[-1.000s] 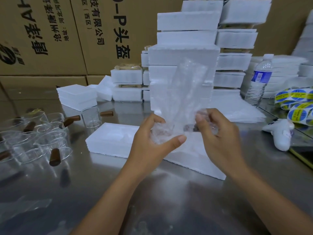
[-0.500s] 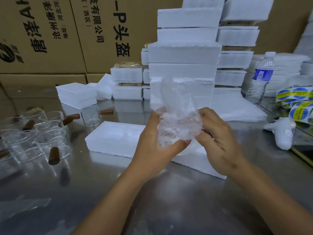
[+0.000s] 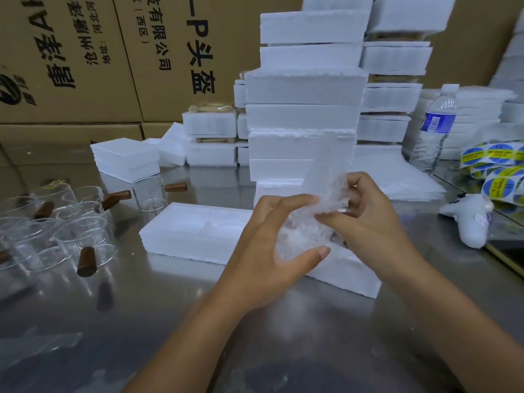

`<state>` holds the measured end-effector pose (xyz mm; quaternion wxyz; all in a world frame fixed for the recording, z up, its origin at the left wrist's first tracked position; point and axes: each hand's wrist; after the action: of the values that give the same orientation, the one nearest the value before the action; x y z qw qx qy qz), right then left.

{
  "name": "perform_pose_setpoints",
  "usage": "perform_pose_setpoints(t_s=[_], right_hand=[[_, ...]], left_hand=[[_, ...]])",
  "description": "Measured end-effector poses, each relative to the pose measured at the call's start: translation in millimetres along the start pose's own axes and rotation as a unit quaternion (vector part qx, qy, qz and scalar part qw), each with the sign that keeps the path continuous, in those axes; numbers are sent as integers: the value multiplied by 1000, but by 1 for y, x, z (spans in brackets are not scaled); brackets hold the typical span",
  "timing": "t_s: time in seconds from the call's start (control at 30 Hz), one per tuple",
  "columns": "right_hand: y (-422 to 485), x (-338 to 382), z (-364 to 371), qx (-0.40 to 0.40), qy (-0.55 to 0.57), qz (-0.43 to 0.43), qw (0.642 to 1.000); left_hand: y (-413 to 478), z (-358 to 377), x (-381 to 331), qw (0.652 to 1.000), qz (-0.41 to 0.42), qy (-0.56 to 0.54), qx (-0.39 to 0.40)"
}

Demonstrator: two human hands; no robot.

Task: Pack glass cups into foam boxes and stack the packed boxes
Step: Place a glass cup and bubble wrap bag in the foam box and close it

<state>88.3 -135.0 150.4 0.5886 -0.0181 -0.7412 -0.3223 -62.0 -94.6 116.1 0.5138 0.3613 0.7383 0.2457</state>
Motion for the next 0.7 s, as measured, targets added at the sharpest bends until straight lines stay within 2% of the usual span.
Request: perform_pose_setpoints(t_s=[0.33,0.47,0.6,0.7], right_hand=[[-3,1,0,66,-21,-24,997],[-8,3,4,49,-55,-118,990],[-9,-1,8,31,-123,-238,963],[-9,-4,8,50,-152,-282,946]], left_hand=[[3,-4,3,999,-4,32,-25],[4,-4,2,999,-25,3,-25],[5,-3,-2,994,-76,-66,-32],[4,-2,-2,996,-62,-61,-28]])
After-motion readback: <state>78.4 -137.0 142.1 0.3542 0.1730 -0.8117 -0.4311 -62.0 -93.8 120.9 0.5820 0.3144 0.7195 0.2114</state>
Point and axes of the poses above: each hand's wrist, its own y-axis towards the middle knuckle, its own z-axis out of the palm, x = y × z, and after that the axes turned 10 degrees about -x, right-handed
